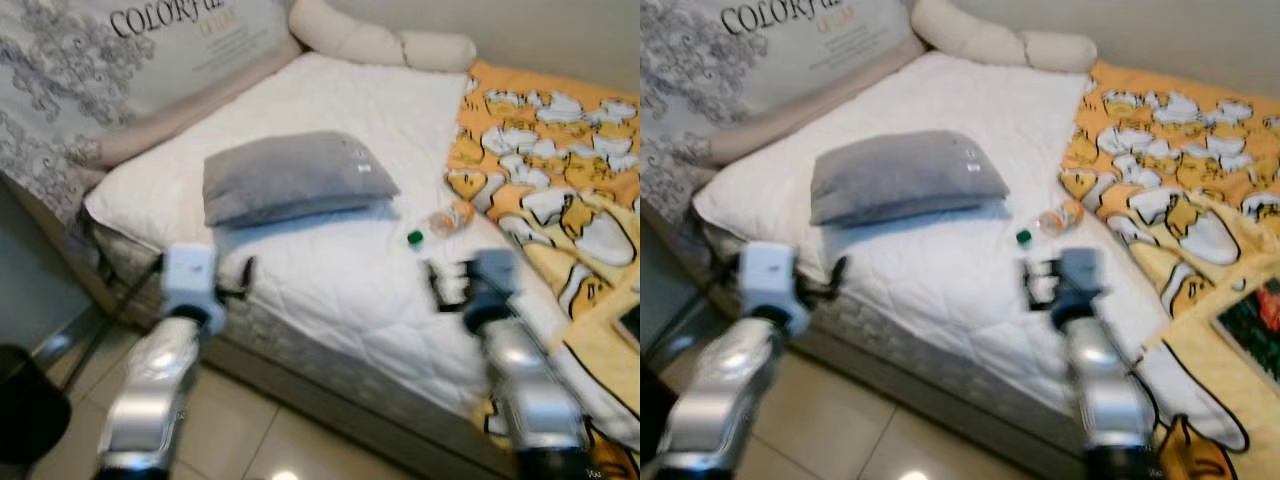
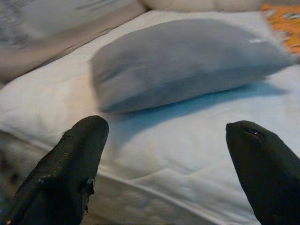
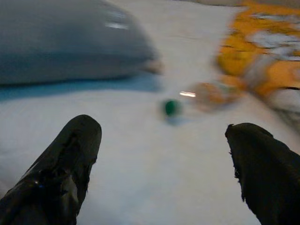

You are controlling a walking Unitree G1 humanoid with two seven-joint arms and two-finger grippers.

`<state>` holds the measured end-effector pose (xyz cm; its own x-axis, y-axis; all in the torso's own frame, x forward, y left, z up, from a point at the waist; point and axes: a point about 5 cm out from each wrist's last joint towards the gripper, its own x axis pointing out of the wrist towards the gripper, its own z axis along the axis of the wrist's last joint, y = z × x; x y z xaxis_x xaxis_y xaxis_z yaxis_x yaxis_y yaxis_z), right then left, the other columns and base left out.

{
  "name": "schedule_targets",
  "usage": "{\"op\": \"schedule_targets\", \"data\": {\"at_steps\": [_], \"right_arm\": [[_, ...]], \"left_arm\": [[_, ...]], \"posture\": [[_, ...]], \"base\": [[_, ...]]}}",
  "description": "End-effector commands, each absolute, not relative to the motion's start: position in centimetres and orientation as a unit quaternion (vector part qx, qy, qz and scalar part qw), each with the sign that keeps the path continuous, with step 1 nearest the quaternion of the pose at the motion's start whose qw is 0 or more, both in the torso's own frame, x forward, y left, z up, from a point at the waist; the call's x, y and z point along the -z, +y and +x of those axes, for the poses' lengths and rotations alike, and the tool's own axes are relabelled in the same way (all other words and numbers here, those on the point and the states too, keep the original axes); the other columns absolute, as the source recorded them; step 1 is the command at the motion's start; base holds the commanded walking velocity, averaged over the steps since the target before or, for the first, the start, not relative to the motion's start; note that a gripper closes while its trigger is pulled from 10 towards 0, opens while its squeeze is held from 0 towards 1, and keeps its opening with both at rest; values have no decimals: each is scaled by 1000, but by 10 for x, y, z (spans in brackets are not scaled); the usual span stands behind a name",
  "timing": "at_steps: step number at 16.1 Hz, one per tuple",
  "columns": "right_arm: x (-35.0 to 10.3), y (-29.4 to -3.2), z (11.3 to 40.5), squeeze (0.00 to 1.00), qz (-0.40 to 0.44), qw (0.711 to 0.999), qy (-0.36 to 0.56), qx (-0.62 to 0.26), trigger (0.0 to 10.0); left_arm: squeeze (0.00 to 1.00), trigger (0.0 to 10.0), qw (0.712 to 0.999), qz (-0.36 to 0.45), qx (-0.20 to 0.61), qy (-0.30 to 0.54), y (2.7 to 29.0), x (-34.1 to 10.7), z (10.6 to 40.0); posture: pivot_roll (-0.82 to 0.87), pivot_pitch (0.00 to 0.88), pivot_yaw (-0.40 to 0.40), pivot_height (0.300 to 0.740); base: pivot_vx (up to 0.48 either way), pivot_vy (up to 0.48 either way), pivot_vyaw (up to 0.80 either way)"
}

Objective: Clean up the room

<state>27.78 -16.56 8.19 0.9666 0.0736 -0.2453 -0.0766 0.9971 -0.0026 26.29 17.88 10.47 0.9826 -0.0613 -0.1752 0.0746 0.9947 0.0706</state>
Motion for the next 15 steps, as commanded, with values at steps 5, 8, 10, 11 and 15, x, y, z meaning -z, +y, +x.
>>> {"op": "schedule_targets", "data": {"at_steps": [5, 8, 10, 11, 15], "right_arm": [[-86, -176, 279, 1000, -16, 992, 120, -18, 10000], [-85, -176, 279, 1000, -17, 992, 121, -19, 10000], [-85, -175, 278, 1000, -16, 992, 122, -18, 10000], [-85, -175, 278, 1000, -15, 992, 122, -18, 10000], [-86, -175, 277, 1000, -16, 992, 122, -14, 10000]], "left_arm": [[0, 10000, 995, 40, 46, 81, 174, -108, 263], [0, 10000, 995, 39, 47, 83, 174, -107, 263], [0, 10000, 995, 40, 47, 84, 175, -107, 262], [0, 10000, 995, 40, 47, 85, 175, -107, 262], [0, 10000, 994, 37, 47, 89, 175, -106, 259]], "posture": [[-66, 0, 29, 740], [-61, 0, 27, 740], [-61, 0, 29, 740], [-61, 0, 30, 740], [-65, 0, 32, 740]], "base": [[319, 0, 0], [317, 0, 0], [317, 0, 0], [322, 0, 0], [318, 0, 0]]}}
